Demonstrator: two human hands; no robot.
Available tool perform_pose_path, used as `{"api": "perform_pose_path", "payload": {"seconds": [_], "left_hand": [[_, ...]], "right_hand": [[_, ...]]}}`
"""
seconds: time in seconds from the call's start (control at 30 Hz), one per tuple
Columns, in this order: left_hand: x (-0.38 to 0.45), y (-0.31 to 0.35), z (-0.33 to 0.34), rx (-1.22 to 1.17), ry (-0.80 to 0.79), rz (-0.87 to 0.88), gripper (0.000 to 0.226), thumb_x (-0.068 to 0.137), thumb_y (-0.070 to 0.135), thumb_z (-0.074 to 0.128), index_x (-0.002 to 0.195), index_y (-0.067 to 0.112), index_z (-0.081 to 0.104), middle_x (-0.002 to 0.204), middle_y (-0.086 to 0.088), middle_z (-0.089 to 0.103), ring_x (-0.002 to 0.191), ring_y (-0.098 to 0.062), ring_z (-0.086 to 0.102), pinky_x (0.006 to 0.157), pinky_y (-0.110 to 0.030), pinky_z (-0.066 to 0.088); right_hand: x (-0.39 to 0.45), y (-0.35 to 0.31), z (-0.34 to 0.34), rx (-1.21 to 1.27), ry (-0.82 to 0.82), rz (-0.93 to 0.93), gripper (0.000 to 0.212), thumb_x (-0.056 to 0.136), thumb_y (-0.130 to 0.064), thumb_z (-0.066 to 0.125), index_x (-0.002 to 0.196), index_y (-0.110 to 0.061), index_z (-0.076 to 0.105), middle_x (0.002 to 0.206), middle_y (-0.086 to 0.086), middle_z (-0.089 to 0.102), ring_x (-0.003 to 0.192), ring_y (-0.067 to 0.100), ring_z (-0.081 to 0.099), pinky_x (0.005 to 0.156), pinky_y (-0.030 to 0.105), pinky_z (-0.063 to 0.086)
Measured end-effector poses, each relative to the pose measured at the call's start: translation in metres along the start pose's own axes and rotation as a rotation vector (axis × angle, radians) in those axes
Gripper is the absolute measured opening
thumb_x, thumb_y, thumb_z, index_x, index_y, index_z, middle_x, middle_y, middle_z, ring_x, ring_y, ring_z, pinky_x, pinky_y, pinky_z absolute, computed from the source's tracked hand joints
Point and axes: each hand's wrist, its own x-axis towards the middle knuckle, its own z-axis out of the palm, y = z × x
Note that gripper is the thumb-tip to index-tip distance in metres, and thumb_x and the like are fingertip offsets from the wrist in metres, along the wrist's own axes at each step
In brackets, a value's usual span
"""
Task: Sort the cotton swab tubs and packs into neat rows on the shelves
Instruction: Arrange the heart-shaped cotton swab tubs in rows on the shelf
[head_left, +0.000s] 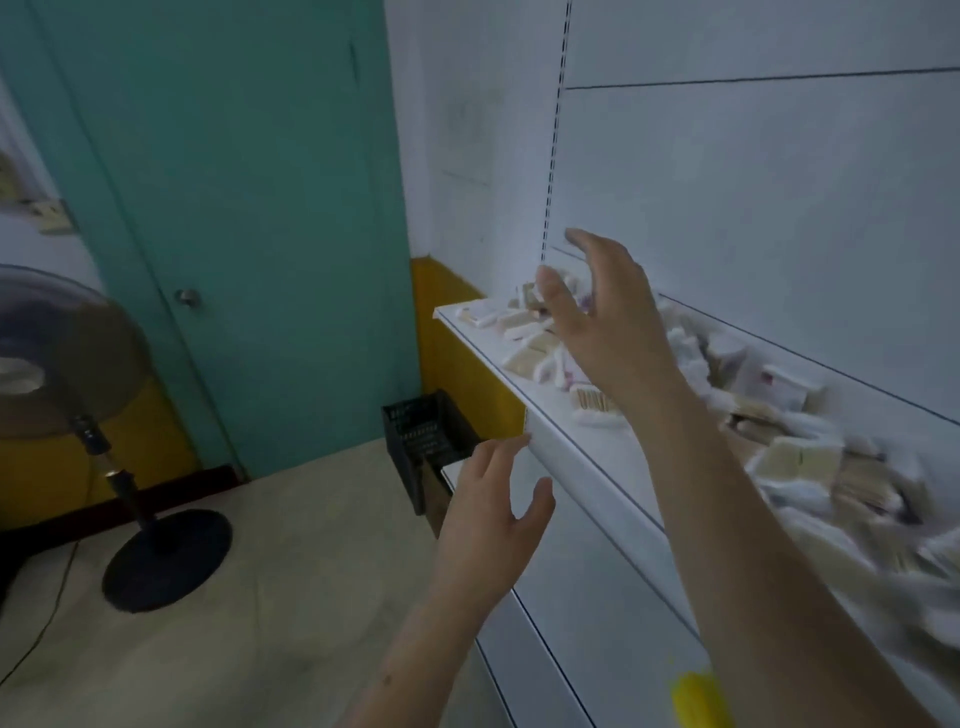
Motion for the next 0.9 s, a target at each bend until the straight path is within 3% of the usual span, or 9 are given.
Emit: {"api": "perform_pose_path", "payload": {"seconds": [0.23,0.33,0.47,0.6,0.77,0.9], "left_hand": [[0.144,-0.052,0.020,0.007,-0.096,0.065,0.046,0.099,0.045,0.053,0.143,0.037,0.042,0.134,0.022,0.042,0.120,0.003,0.044,0.094,-0.016,0.043],[0.199,-0.068,0.027,-0.001,-0.086,0.092,0.046,0.098,0.040,0.057,0.142,0.035,0.045,0.136,0.021,0.044,0.123,0.005,0.043,0.096,-0.009,0.039],[0.257,-0.094,0.038,-0.030,-0.119,0.124,0.045,0.097,0.035,0.059,0.141,0.031,0.048,0.138,0.015,0.047,0.125,-0.001,0.044,0.101,-0.022,0.042],[0.313,-0.123,0.048,-0.042,-0.122,0.147,0.044,0.096,0.036,0.059,0.139,0.027,0.051,0.136,0.012,0.050,0.125,-0.002,0.045,0.101,-0.018,0.038],[0.389,-0.161,0.063,-0.052,-0.170,0.198,0.046,0.093,0.031,0.064,0.137,0.022,0.052,0.133,0.005,0.052,0.122,-0.009,0.047,0.100,-0.022,0.037],[0.444,-0.172,0.076,-0.056,-0.208,0.298,0.052,0.085,0.040,0.058,0.134,0.022,0.055,0.125,0.002,0.055,0.113,-0.016,0.052,0.094,-0.038,0.048]], "right_hand": [[0.088,0.095,0.031,0.019,0.135,0.201,0.057,0.100,-0.054,0.043,0.147,-0.022,0.041,0.152,-0.002,0.040,0.140,0.018,0.036,0.109,0.029,0.025],[0.122,0.123,0.047,0.033,0.157,0.257,0.055,0.099,-0.053,0.045,0.146,-0.024,0.041,0.151,-0.004,0.039,0.140,0.016,0.035,0.111,0.031,0.027],[0.158,0.151,0.070,0.008,0.160,0.290,0.055,0.099,-0.055,0.045,0.146,-0.027,0.040,0.151,-0.006,0.039,0.141,0.015,0.034,0.116,0.041,0.031],[0.184,0.176,0.096,-0.068,0.172,0.317,0.057,0.099,-0.051,0.048,0.147,-0.022,0.041,0.150,-0.002,0.041,0.138,0.018,0.038,0.114,0.038,0.032],[0.206,0.207,0.137,-0.231,0.086,0.389,0.059,0.097,-0.044,0.055,0.149,-0.021,0.038,0.151,0.003,0.039,0.138,0.021,0.037,0.113,0.036,0.030],[0.218,0.222,0.164,-0.420,-0.054,0.466,0.064,0.095,-0.041,0.060,0.150,-0.020,0.035,0.151,0.005,0.039,0.137,0.025,0.037,0.110,0.036,0.031]]}}
